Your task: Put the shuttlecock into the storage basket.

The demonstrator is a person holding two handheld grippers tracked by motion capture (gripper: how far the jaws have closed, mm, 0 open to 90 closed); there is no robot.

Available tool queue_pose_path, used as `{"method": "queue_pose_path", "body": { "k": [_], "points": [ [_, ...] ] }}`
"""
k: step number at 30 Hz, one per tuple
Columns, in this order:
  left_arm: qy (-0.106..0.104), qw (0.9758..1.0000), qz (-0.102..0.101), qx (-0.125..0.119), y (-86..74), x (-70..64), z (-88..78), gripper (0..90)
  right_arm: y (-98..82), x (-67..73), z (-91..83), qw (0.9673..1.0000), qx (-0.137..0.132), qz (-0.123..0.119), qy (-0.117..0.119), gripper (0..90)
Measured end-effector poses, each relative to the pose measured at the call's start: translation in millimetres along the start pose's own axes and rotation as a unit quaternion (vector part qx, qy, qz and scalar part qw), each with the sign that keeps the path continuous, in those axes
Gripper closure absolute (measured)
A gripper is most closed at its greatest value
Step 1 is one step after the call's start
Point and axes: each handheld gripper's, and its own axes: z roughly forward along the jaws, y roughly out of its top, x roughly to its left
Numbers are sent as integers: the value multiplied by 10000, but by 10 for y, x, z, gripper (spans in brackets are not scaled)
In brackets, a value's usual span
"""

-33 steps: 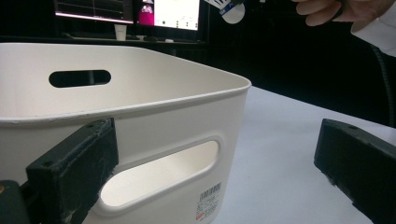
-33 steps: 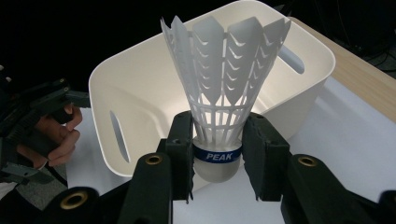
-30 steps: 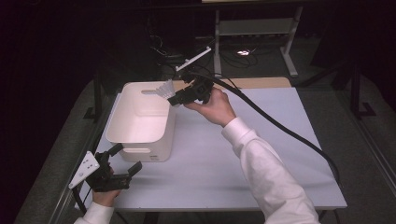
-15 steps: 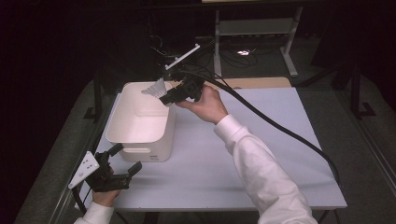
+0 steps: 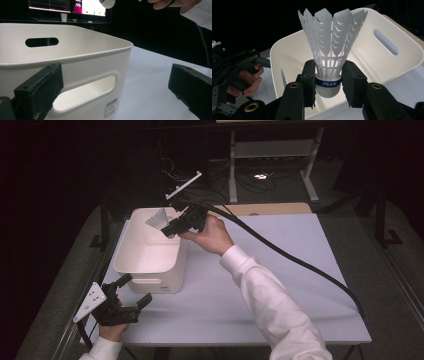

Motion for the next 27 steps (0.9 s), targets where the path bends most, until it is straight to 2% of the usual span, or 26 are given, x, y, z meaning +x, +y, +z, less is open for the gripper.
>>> {"method": "queue_pose_path", "body": {
  "k": [10,12,19,27],
  "points": [
    [14,10000,25,23,1,10,-4,0,6,39,139,9999,45,-53,94,635],
    [8,10000,30,13,0,12,-3,0,4,47,166,9998,78,-170,79,635],
    [21,10000,27,24,4,10,-10,0,-39,90,270,9997,145,-126,130,634],
    [29,10000,35,26,1,14,-11,0,-87,93,370,9990,247,-306,200,634]
  ]
}}
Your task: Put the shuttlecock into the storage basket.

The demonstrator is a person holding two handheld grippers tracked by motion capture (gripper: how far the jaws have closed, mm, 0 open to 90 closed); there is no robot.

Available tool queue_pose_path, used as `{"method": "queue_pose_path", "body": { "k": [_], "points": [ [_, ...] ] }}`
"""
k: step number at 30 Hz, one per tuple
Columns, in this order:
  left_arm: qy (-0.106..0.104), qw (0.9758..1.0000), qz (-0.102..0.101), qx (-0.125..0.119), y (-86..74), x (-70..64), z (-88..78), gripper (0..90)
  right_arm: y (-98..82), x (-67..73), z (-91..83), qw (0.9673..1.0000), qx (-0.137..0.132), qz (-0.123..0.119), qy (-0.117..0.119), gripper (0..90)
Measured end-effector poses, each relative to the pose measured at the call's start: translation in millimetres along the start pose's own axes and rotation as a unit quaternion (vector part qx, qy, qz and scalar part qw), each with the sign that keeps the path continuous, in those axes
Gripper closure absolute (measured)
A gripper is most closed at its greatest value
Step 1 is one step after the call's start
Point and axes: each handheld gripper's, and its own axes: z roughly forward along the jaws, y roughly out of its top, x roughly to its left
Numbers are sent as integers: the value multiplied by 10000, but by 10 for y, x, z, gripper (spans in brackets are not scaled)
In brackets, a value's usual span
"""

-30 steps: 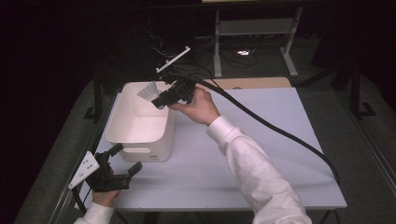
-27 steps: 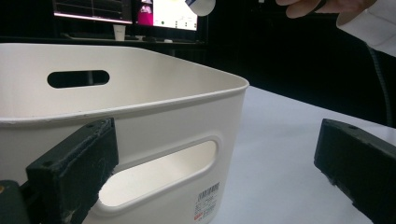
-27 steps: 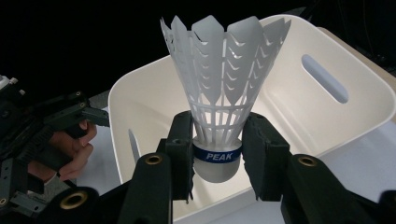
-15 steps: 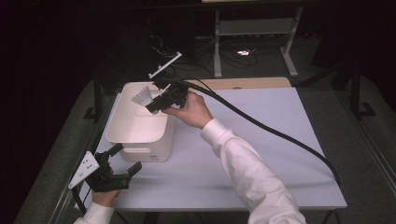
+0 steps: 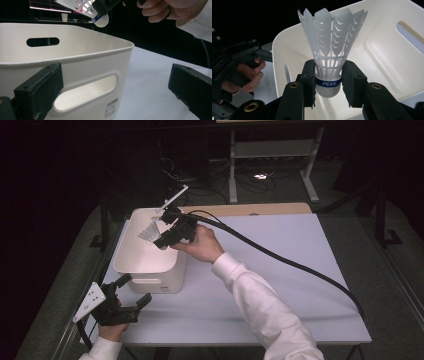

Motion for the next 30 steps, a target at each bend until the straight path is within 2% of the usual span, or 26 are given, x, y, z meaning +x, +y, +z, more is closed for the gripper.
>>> {"method": "queue_pose_path", "body": {
  "k": [1,5,17,22,24,26,29,30],
  "points": [
    [-1,10000,0,-1,0,0,0,0,-5,11,8,10000,16,67,13,634],
    [-14,10000,-7,-17,0,0,1,0,-18,5,39,10000,43,5,24,632],
    [-23,10000,-5,-31,-1,3,3,0,-53,-3,126,9998,131,98,81,594],
    [-24,10000,-27,-40,-1,3,0,0,-45,-43,122,9998,113,128,140,439],
    [-23,10000,-24,-33,-1,4,1,0,-43,-47,114,9997,121,126,153,419],
    [-27,10000,-10,-34,0,3,2,0,-37,-46,95,9997,108,143,149,338],
    [-26,10000,-8,-32,0,3,3,0,-34,-45,83,9996,91,203,154,320],
    [-28,10000,-6,-35,-1,3,4,0,-32,-50,76,9997,105,166,140,251]
  ]
}}
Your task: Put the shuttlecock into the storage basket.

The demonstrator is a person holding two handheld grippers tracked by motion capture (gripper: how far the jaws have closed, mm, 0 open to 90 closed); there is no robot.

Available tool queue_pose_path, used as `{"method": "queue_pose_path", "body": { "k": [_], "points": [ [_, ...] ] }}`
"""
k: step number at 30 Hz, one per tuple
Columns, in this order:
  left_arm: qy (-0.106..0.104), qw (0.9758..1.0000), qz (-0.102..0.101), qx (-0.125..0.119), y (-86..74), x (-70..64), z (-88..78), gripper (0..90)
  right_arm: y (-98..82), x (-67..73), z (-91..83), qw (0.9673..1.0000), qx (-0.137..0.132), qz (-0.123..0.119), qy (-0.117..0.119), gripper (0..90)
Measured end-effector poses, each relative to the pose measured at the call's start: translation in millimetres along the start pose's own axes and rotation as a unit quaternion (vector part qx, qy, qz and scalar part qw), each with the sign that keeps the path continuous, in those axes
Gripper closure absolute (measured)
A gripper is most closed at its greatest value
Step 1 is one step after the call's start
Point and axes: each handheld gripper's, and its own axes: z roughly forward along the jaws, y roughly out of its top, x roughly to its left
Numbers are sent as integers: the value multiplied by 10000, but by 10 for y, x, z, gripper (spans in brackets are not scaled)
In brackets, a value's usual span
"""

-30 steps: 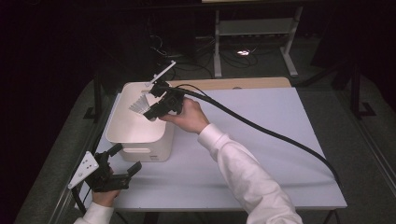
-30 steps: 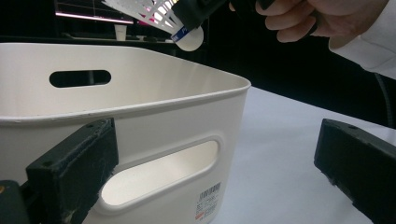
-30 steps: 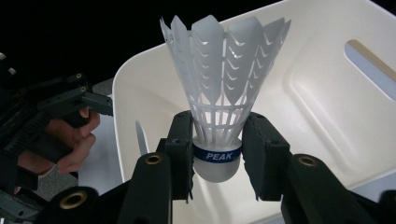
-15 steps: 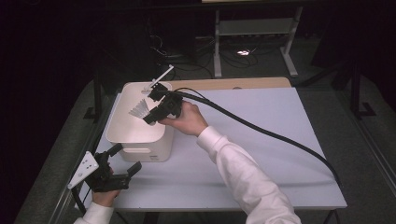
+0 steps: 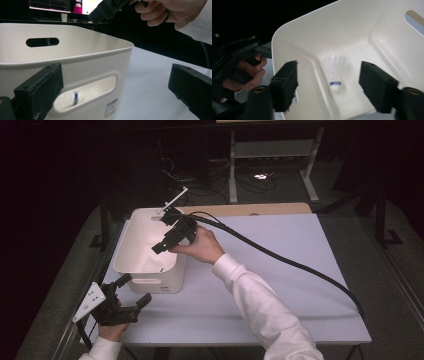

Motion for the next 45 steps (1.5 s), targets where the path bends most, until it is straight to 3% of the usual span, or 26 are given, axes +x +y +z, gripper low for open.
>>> {"method": "queue_pose_path", "body": {
  "k": [3,5,16,28,36,45],
  "points": [
    [4,10000,-14,2,1,-2,-2,0,-1,-8,-5,10000,4,-10,40,210],
    [1,10000,-25,3,1,0,-2,0,-2,-10,-8,10000,14,5,27,134],
    [0,10000,-27,3,0,-1,-2,0,-24,5,-78,9996,-32,51,279,16],
    [-5,10000,-45,-19,-1,-5,-8,0,-62,6,-225,9991,-106,156,381,0],
    [-14,10000,-31,-28,-1,2,-11,0,-96,2,-283,9991,-119,35,413,0],
    [-19,10000,12,-3,-2,4,1,0,-316,-163,-502,9979,-277,351,478,0]
  ]
}}
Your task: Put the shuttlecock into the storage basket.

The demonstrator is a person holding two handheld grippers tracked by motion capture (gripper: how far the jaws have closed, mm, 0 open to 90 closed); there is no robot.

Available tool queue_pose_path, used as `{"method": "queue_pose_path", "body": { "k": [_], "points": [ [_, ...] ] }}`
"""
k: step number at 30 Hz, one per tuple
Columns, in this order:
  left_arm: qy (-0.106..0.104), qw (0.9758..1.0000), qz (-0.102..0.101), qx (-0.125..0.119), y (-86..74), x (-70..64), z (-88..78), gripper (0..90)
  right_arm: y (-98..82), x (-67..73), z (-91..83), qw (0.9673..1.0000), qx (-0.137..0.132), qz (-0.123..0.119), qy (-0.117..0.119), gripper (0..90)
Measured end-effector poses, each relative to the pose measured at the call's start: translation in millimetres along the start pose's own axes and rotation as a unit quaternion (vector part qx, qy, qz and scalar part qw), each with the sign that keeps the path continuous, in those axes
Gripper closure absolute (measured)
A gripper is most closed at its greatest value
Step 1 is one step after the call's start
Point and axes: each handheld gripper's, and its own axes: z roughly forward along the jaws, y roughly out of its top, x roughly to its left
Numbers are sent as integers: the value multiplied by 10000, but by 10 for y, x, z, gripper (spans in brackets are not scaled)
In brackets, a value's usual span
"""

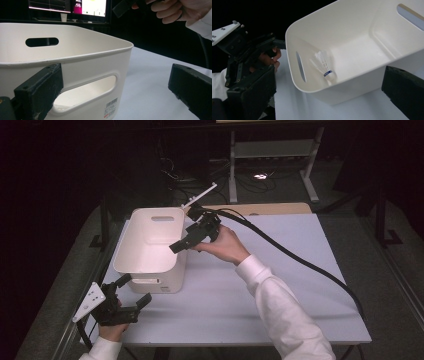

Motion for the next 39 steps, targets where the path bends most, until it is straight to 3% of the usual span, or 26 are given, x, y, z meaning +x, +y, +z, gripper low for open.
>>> {"method": "queue_pose_path", "body": {
  "k": [9,10,11,15,20,25,39],
  "points": [
    [9,10000,12,8,0,-2,2,0,-155,-22,-241,9998,-185,51,-58,0],
    [8,10000,-60,-41,1,-14,8,0,-155,-22,-241,9998,-185,51,-58,0],
    [10,10000,19,2,-1,-2,2,0,-163,-5,-258,9997,-211,115,-58,0],
    [17,10000,-13,11,2,-9,0,0,-212,25,-343,9992,-326,93,-192,0],
    [17,10000,-18,-14,1,-9,0,0,-261,15,-387,9988,-358,92,-313,0],
    [15,10000,-6,-5,0,-8,-1,0,-332,7,-450,9977,-551,77,-379,0],
    [11,10000,9,15,-3,-4,1,0,-502,-13,-513,9957,-688,-142,-608,0]
  ]
}}
